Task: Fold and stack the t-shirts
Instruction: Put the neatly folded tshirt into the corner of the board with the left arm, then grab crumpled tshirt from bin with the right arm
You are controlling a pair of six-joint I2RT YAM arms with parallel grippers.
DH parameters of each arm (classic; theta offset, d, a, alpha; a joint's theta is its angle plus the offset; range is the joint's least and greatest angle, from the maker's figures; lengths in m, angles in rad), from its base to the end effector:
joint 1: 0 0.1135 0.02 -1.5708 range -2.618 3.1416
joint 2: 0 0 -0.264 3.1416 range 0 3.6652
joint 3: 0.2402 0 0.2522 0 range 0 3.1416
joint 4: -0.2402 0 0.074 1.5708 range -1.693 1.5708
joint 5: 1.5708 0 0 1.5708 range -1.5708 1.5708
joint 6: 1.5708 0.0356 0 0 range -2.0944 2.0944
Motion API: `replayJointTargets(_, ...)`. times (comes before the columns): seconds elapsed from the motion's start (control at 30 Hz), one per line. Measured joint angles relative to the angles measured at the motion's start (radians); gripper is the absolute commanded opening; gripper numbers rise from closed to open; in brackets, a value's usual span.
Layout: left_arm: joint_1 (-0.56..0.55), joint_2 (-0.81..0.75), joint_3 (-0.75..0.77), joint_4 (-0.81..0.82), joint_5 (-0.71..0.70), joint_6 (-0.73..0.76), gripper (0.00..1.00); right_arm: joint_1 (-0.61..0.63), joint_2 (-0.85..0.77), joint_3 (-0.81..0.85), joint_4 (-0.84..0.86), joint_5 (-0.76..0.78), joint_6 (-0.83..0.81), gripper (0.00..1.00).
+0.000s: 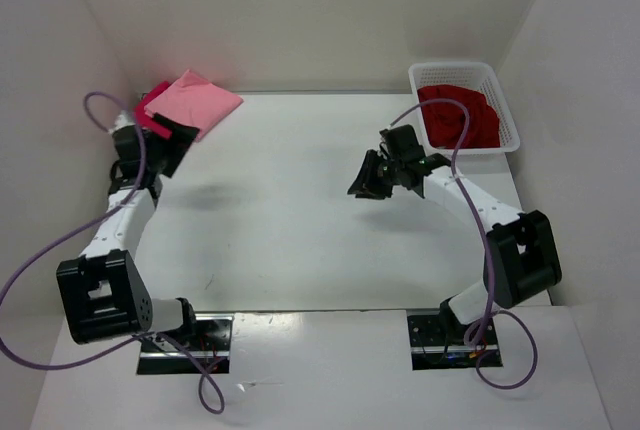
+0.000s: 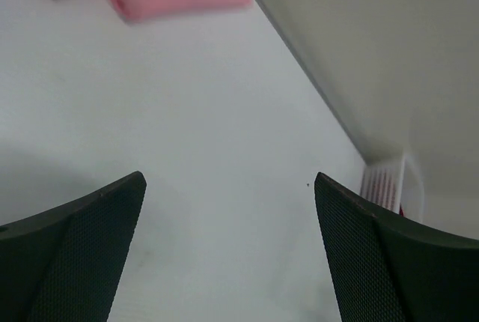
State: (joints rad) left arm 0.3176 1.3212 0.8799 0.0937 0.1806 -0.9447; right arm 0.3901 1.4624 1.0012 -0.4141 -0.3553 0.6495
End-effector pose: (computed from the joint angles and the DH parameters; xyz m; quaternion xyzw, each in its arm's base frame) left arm 0.2912 0.0890 0.2818 -0.4393 0.6889 -0.2466 0.5212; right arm 0.2786 0.1279 0.2382 0.0600 0.9254 0.3108 0.2086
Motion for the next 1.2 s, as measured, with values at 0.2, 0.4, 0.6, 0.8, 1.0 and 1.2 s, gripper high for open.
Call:
replayJointTargets(0.2,-0.413,0.039,-0.027,0.016,0.080,0.042,0.88,-0.055,0.118,0.283,-0.056,0.150,-0.021,0.19)
replayJointTargets(0.4,-0.732,0.070,-0.132,0.011,0.154,0.058,0.86,-0.339,0.224,0.531,-0.043,0.309,-0.055,0.38)
replayJointTargets(0.6,-0.764,-0.037,-0.212,-0.042,0.159,0.080,0.86,-0.536,0.407,0.637,-0.038,0.496,-0.062,0.59)
replayJointTargets(0.8,-0.764,-0.105,-0.212,-0.042,0.158,0.119,0.86,-0.560,0.631,0.764,-0.071,0.574,-0.045,0.63)
replayJointTargets(1.0,-0.764,-0.099,-0.212,-0.050,0.158,0.142,0.87,-0.565,0.796,1.000,-0.118,0.605,-0.023,0.63)
replayJointTargets(1.2,-0.764,-0.072,-0.212,-0.056,0.158,0.157,0.87,-0.565,0.918,1.171,-0.132,0.603,0.007,0.54)
